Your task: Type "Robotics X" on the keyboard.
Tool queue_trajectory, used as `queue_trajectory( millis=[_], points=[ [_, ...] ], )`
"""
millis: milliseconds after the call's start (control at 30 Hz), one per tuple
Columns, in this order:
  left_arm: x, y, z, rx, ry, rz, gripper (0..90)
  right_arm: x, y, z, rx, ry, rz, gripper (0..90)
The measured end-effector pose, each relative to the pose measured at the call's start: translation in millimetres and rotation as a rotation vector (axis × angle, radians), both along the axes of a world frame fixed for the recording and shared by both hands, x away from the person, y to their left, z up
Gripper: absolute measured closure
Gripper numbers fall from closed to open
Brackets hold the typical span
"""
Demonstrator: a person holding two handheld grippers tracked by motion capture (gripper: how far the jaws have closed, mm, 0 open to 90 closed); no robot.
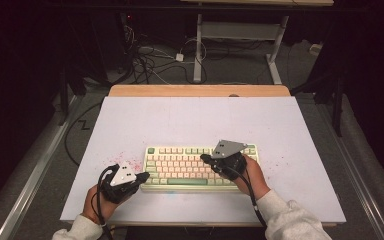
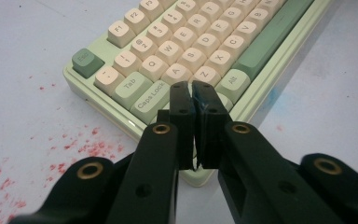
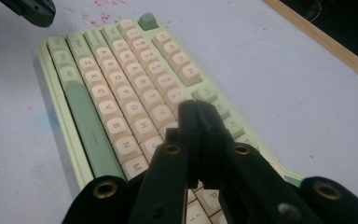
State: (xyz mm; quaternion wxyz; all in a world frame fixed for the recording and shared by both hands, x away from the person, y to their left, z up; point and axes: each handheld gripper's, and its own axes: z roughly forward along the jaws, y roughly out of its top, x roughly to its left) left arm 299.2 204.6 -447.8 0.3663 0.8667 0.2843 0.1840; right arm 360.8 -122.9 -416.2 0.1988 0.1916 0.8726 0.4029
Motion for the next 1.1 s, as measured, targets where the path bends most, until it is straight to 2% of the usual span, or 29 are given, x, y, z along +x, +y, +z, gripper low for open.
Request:
queue_trajectory(
  millis=[367,767,833,900,967,1100],
  points=[
    [0.5,-1.2,-0.1,0.000,-0.002,-0.001,85.1,0.2,18.8,-1.1,-0.007,-0.001,0.038,90.0],
    [0.5,-3.8,-0.5,-0.008,-0.007,-0.003,85.1,4.2,31.7,-8.8,-0.013,0.015,0.043,90.0],
    [3.8,-7.8,0.6,-0.015,-0.007,-0.007,85.1,3.5,31.7,-9.2,-0.011,0.017,0.041,90.0],
    [10.5,-15.9,3.2,-0.003,-0.012,-0.015,85.1,2.7,28.9,-8.9,-0.007,0.015,0.039,90.0],
    [18.7,-24.8,8.0,-0.016,-0.018,-0.023,85.2,2.0,24.1,-7.5,-0.001,0.013,0.034,90.0],
    [30.4,-45.5,13.7,-0.003,-0.025,-0.045,85.4,-4.0,8.5,0.2,0.038,-0.006,0.026,90.0]
  ],
)
